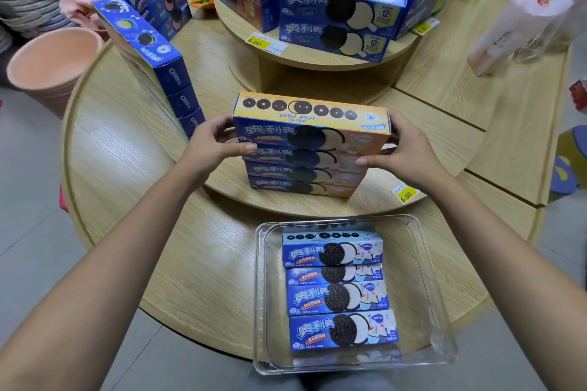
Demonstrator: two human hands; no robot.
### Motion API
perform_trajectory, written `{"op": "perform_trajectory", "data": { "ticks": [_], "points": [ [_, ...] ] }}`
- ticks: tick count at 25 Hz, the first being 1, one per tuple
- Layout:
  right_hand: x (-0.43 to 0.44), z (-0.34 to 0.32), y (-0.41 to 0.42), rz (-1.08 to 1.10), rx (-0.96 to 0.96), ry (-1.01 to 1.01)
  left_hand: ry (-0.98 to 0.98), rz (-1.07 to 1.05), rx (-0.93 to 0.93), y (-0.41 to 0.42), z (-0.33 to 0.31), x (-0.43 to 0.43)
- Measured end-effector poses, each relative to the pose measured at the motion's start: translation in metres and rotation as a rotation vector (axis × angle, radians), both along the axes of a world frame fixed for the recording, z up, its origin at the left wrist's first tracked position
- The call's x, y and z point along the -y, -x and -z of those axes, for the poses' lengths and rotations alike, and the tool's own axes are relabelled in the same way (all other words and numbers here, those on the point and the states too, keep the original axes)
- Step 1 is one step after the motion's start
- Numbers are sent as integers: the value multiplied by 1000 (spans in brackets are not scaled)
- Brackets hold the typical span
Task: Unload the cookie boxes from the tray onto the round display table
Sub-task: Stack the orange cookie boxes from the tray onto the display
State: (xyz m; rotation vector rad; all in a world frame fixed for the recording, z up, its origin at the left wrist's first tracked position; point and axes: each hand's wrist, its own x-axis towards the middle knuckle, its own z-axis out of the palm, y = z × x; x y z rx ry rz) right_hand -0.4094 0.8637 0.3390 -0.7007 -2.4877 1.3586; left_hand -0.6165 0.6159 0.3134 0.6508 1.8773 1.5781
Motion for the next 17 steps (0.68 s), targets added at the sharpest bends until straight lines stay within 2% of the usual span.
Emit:
{"op": "perform_trajectory", "data": {
  "ticks": [6,9,12,14,17],
  "points": [
    [4,-4,-9,17,-11,46,21,-32,12,1,9,8],
    [6,5,-34,54,-5,72,-51,-236,145,-20,22,20],
    [13,26,-67,190,-78,138,-49,-488,254,-61,49,36],
    [18,48,-92,314,-64,116,58,-572,253,-95,76,47],
    [28,83,-128,534,130,-26,309,-583,207,-147,111,64]
  ]
}}
